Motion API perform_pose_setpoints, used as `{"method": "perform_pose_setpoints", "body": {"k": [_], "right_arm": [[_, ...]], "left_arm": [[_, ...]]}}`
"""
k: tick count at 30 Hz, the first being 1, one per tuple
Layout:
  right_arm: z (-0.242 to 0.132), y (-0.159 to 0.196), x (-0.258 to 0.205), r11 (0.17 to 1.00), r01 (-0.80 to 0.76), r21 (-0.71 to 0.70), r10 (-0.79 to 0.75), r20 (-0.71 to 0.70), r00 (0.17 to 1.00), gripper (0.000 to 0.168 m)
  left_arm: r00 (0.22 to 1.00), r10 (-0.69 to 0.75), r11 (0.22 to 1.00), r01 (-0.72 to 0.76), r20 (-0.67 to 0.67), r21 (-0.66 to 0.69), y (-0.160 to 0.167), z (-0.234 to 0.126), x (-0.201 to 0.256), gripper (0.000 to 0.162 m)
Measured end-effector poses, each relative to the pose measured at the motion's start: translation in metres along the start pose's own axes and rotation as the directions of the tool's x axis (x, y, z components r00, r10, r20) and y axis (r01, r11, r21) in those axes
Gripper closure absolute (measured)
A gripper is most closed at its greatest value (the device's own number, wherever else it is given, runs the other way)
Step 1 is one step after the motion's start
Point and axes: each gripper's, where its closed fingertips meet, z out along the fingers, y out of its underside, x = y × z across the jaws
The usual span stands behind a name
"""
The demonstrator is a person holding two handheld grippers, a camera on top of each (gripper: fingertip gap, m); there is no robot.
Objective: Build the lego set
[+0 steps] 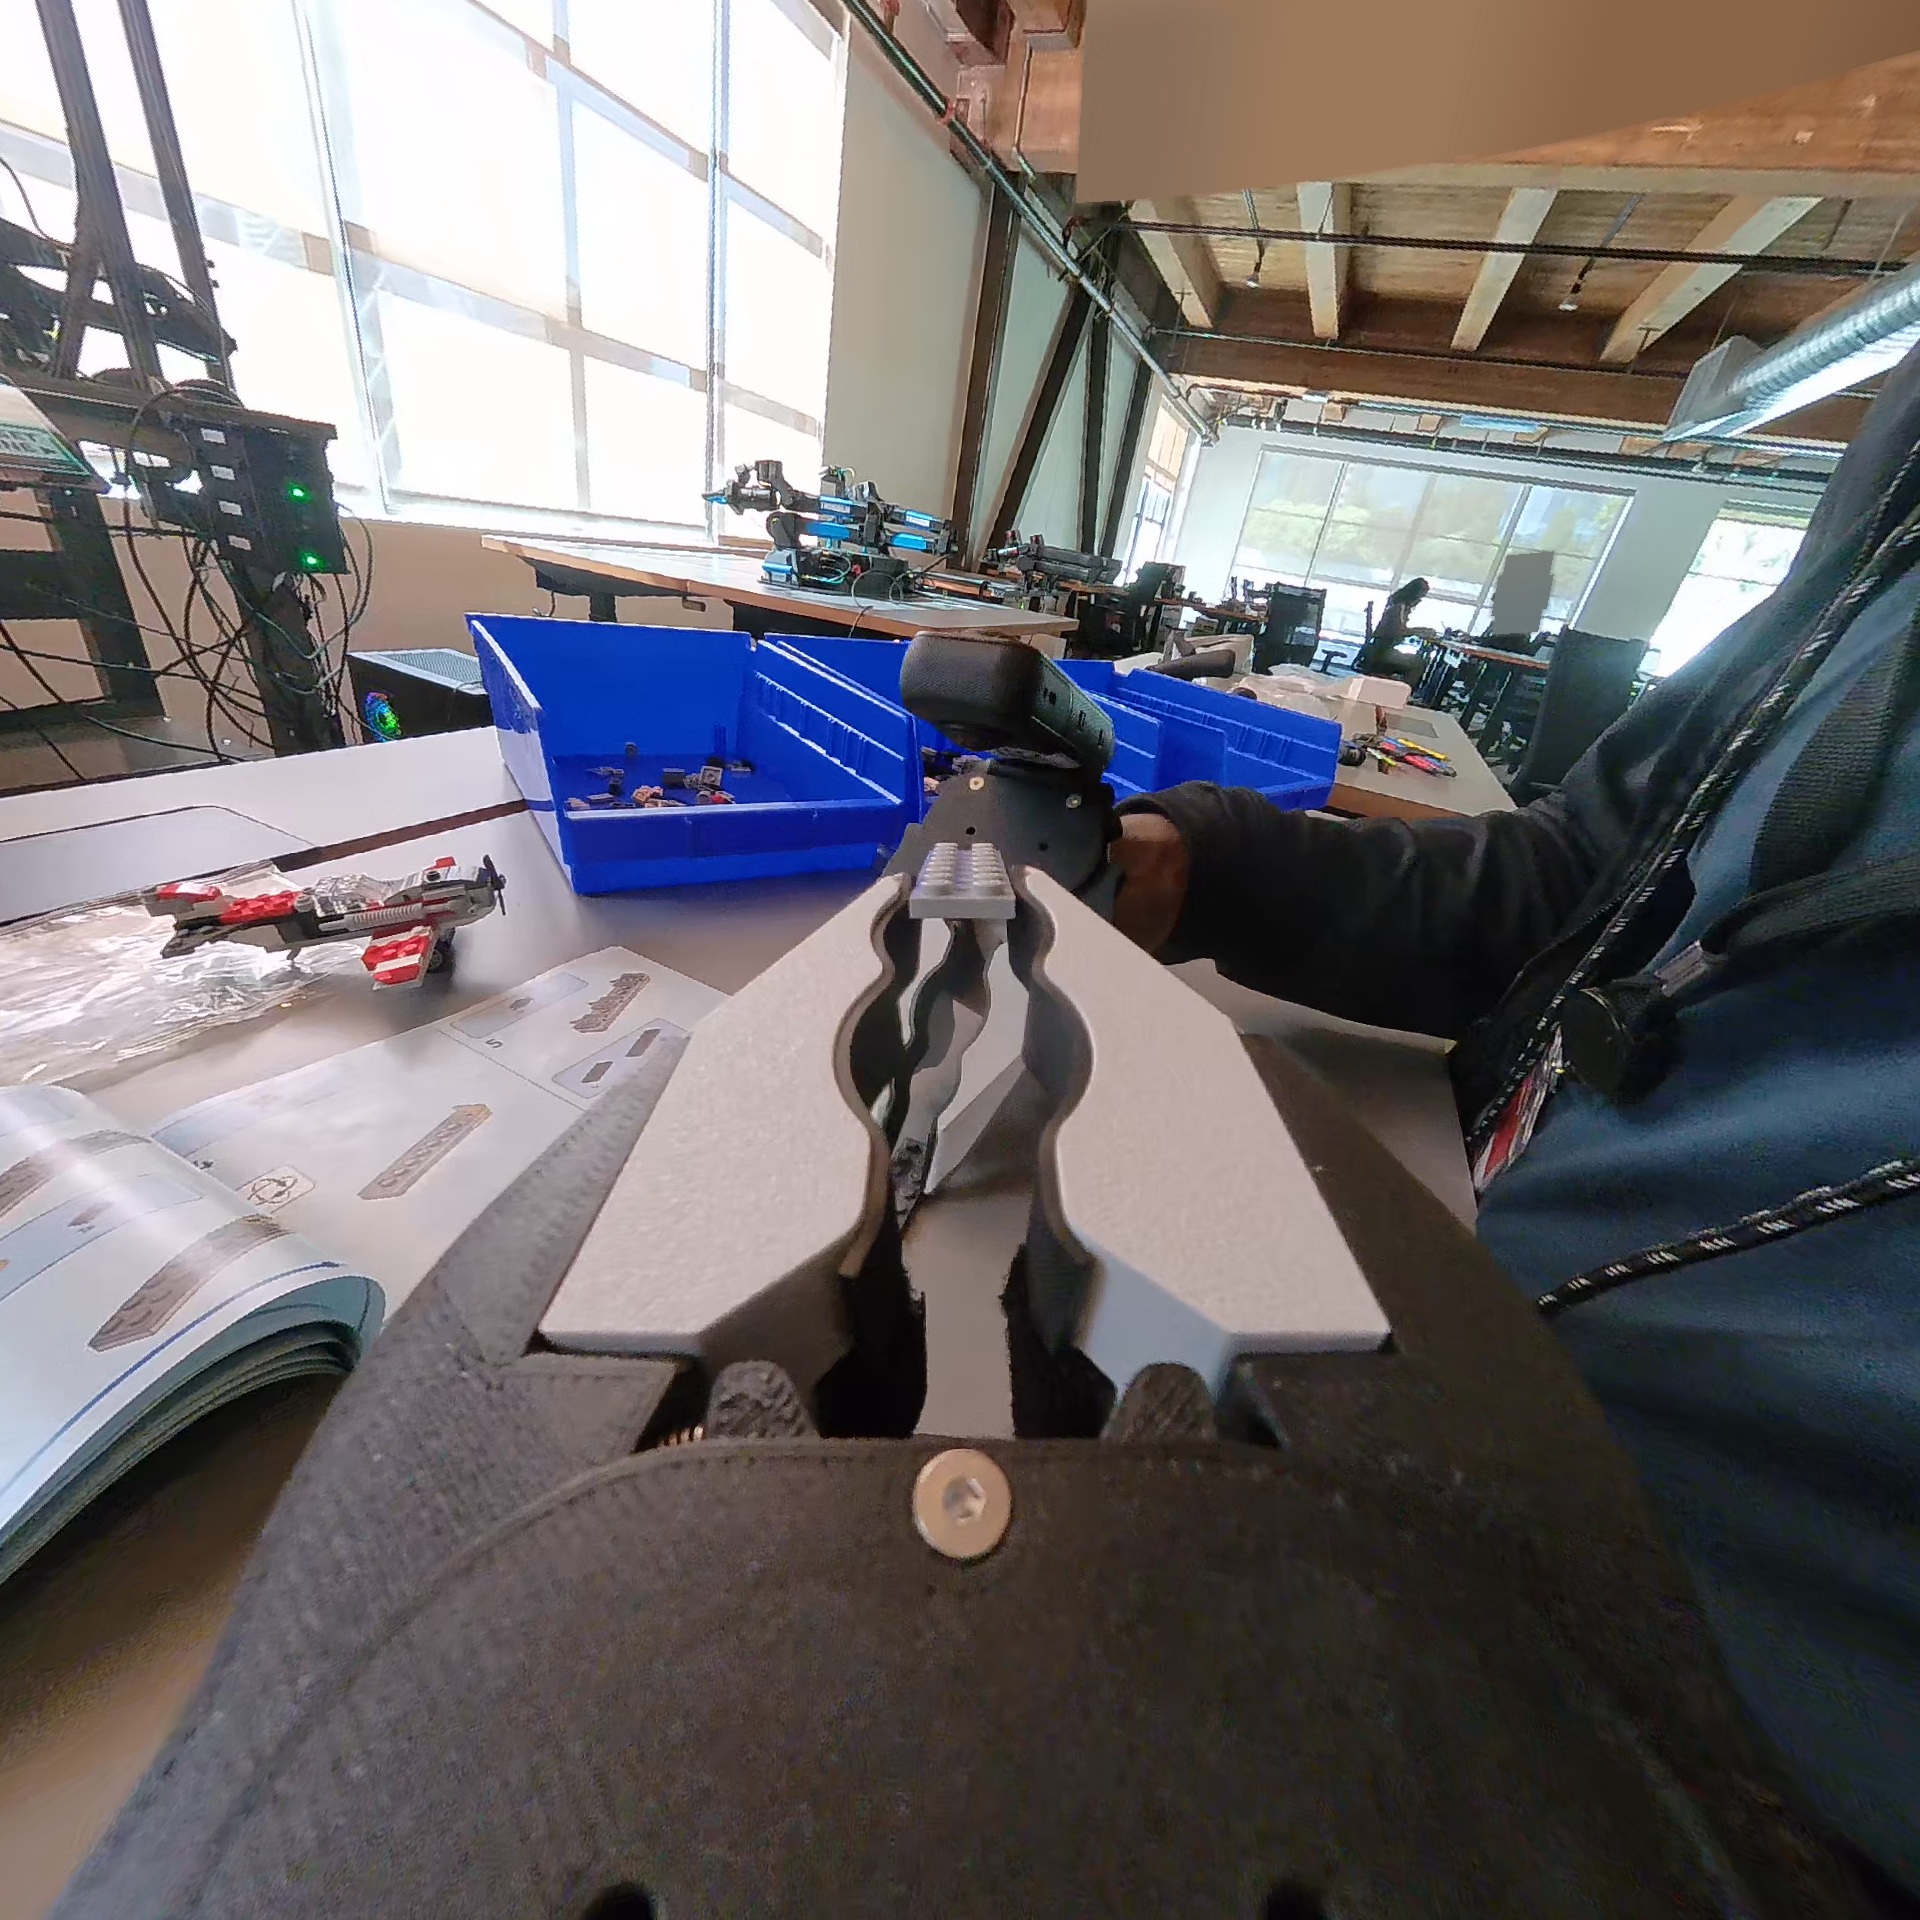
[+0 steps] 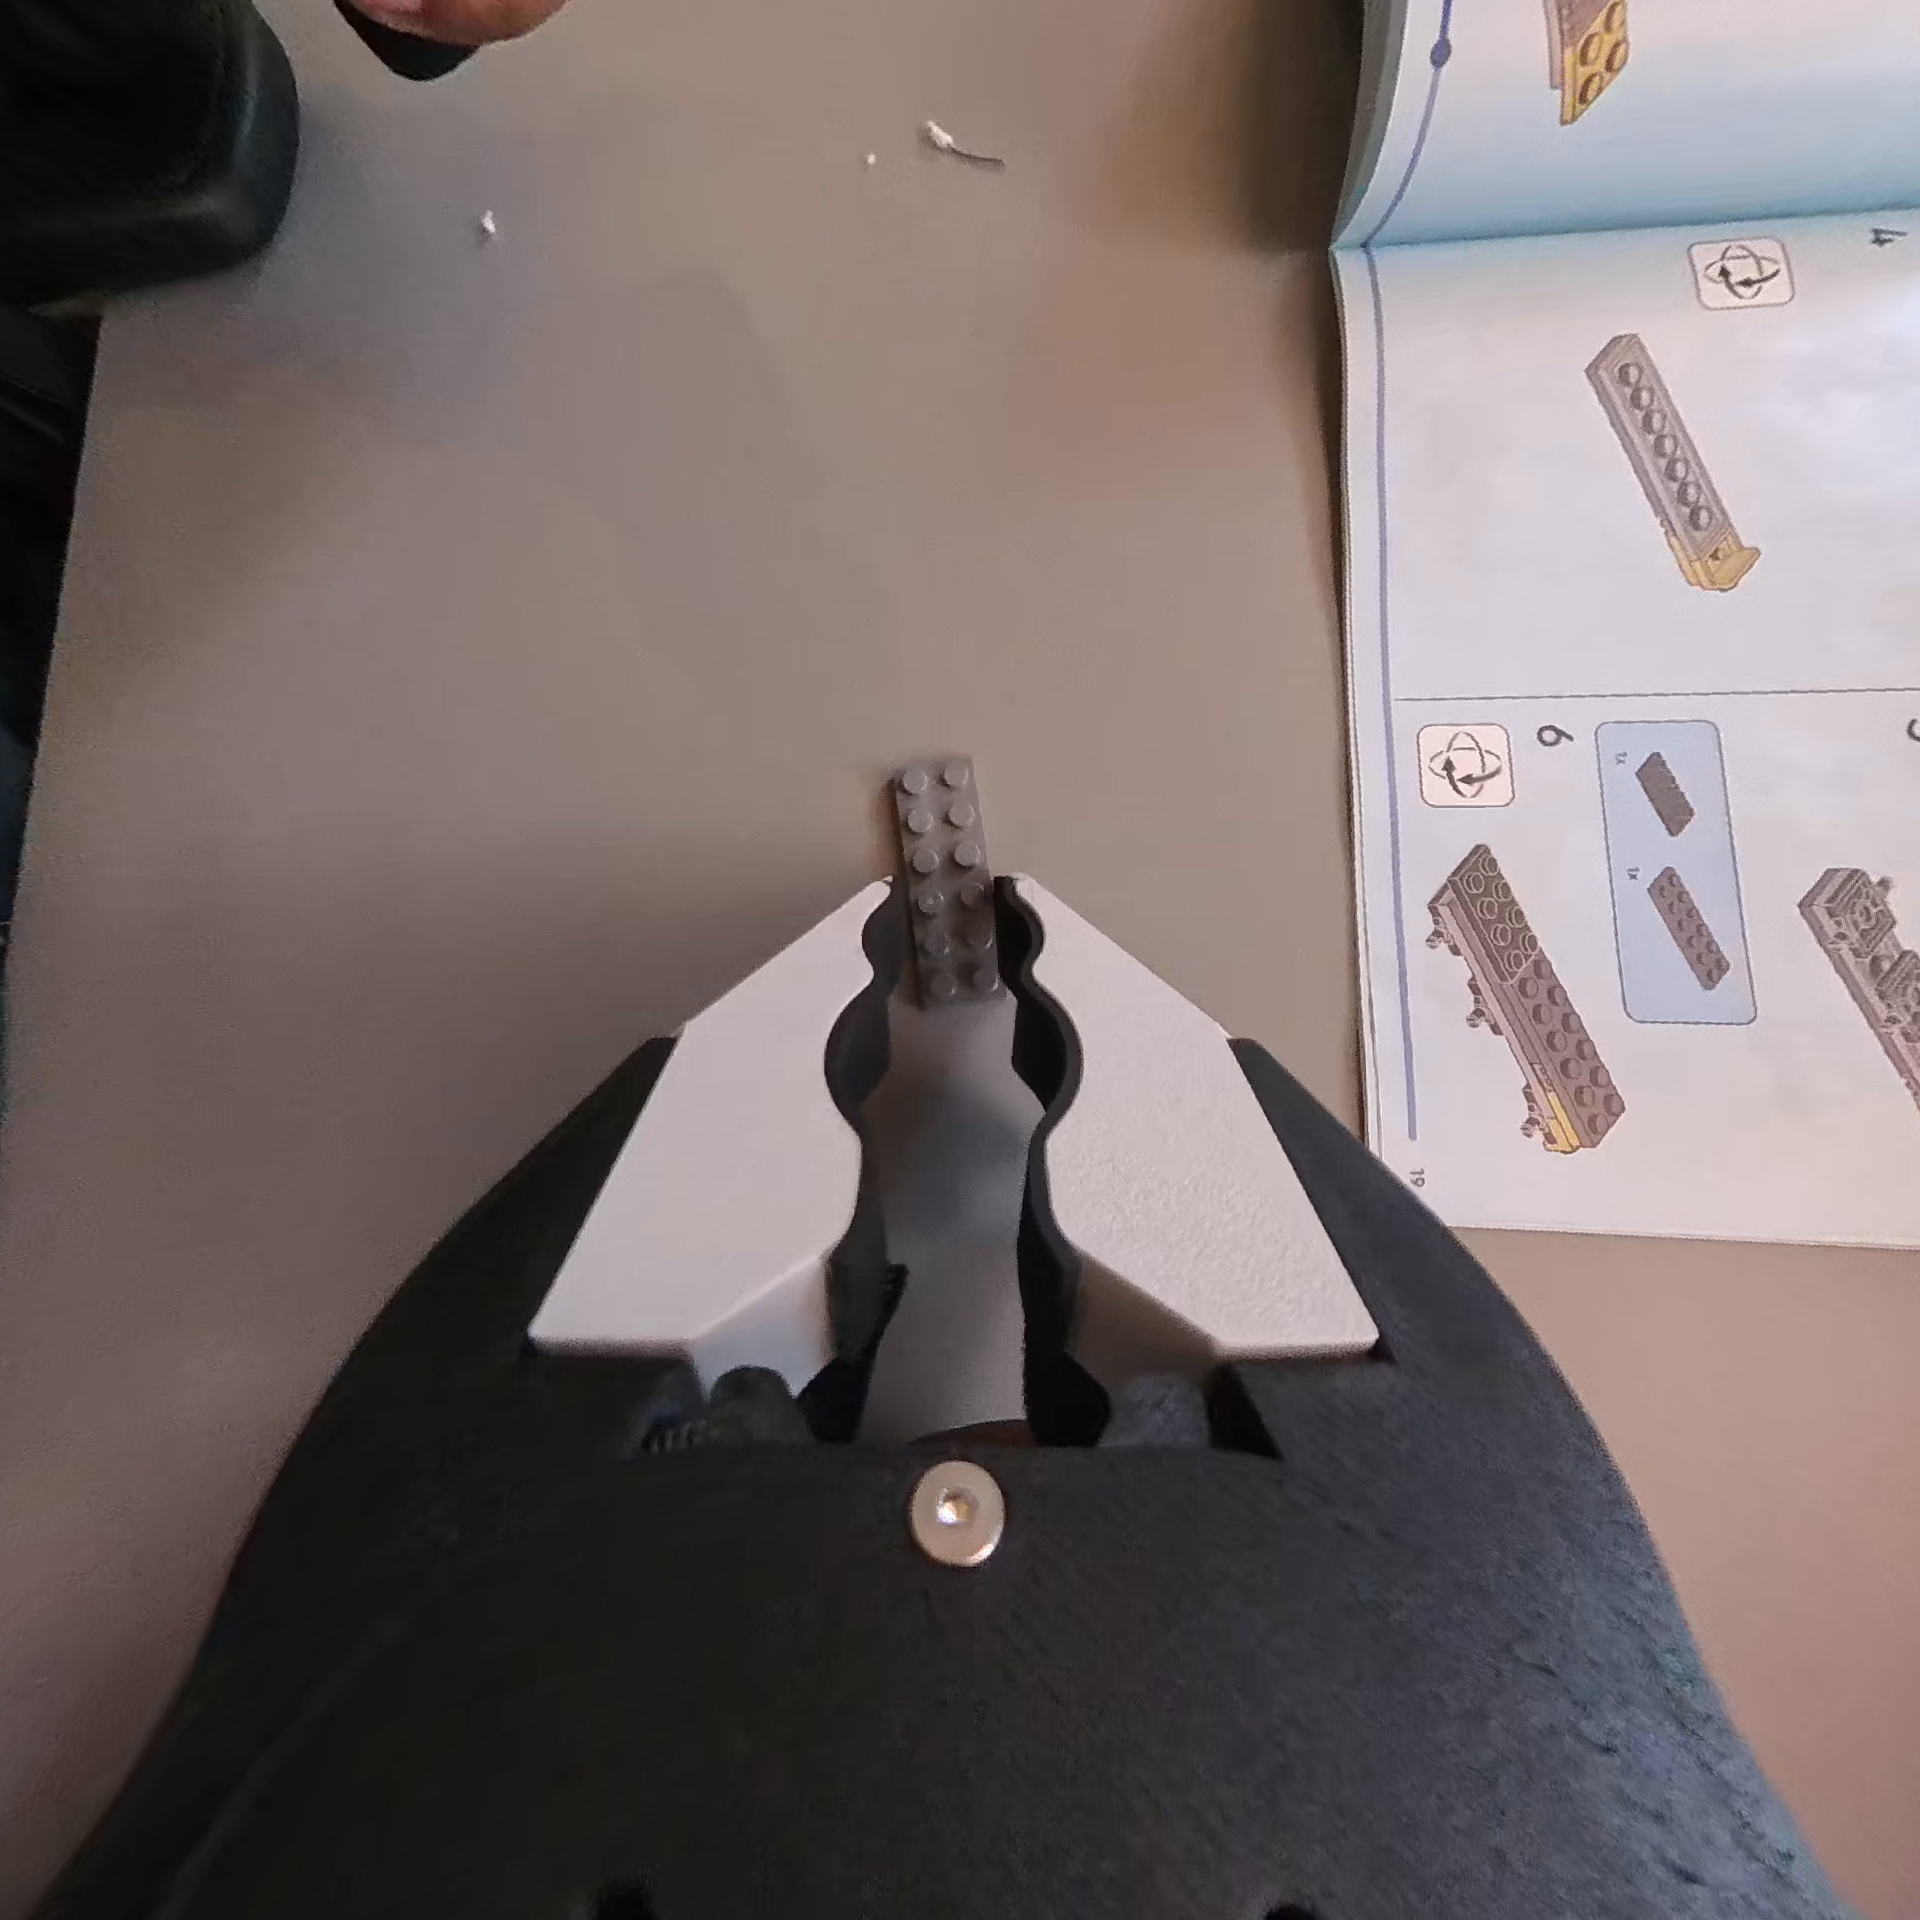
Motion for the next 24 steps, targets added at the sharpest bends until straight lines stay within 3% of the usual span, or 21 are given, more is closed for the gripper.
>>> {"method": "perform_pose_setpoints", "body": {"k": [9, 18, 24], "right_arm": [[-0.023, -0.020, -0.002, 0.992, -0.022, 0.120, 0.020, 0.017, 1.000, 0.152], [-0.103, -0.107, -0.020, 0.925, 0.080, 0.372, -0.108, 0.053, 0.993, 0.152], [-0.099, -0.146, -0.051, 0.914, 0.209, 0.348, -0.268, 0.130, 0.955, 0.152]], "left_arm": [[1.000, 0.000, 1.000, 0.000, -0.007, 0.014, -0.002, 0.000, 0.001, 0.147], [1.000, -0.010, 1.000, 0.010, -0.015, -0.002, 0.002, 0.004, 0.003, 0.147], [0.999, 0.006, 1.000, -0.007, -0.040, -0.020, 0.005, 0.009, 0.009, 0.147]]}}
